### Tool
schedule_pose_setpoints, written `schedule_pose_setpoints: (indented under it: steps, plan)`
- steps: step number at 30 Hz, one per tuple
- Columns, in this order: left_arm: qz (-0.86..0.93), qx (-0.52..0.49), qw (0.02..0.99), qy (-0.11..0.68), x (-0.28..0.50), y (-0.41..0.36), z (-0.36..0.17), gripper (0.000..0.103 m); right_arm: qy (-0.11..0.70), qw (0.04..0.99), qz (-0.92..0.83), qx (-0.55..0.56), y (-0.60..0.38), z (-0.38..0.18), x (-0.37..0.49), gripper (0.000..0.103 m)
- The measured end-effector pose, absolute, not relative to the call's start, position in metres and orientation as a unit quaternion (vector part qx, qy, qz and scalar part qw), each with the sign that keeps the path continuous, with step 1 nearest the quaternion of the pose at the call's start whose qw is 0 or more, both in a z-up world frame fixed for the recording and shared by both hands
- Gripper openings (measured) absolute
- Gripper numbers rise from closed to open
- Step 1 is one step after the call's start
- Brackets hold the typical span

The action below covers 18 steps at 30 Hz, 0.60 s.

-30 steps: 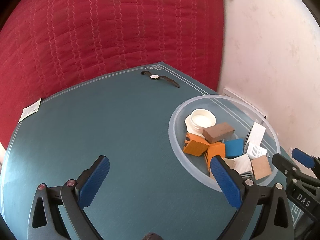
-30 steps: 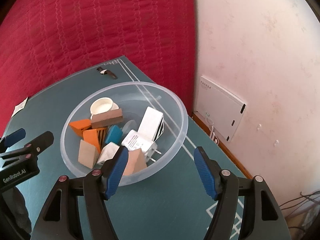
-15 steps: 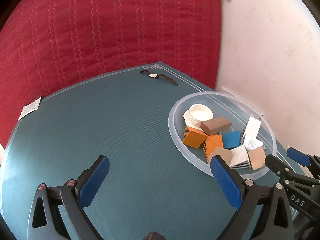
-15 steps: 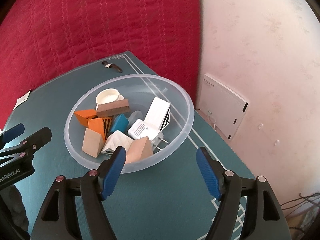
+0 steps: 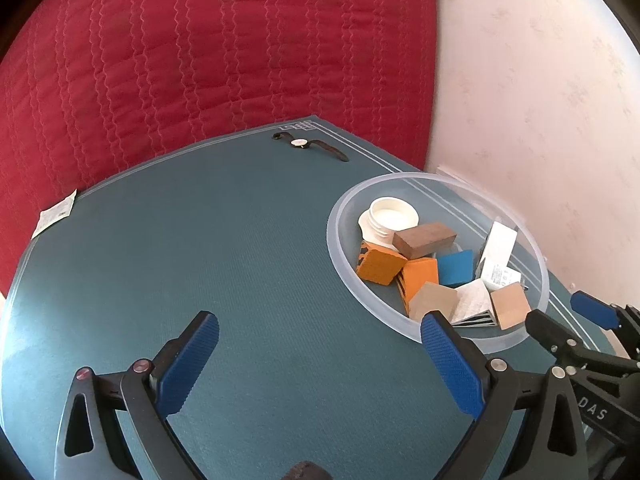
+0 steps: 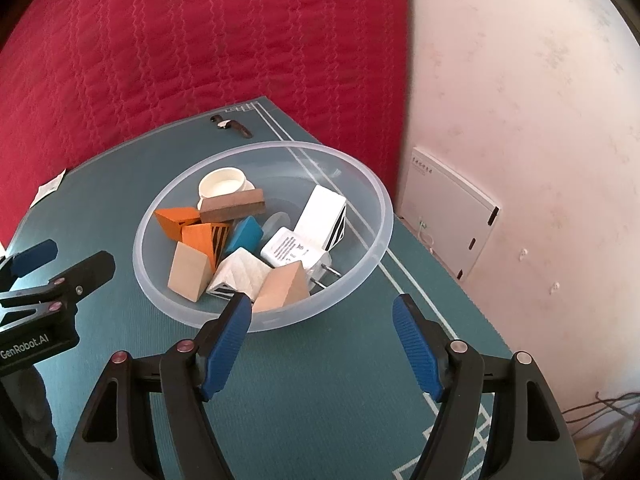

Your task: Organize rigid objects

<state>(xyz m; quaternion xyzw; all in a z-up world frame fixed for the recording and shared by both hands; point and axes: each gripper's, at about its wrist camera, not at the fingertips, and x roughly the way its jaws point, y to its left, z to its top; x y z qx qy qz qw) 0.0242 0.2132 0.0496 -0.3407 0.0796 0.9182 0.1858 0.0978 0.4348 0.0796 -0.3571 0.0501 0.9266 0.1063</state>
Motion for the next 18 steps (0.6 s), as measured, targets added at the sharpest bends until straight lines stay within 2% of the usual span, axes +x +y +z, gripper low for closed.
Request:
schedule_pose_setpoints:
  steps: [18]
  plan:
    - [0.913,-0.345,0.192,0.104,0.031,0.225,0.044,0.103,0.048,0.106,0.927,-0.357,0.433,0.079,0.099,0.076]
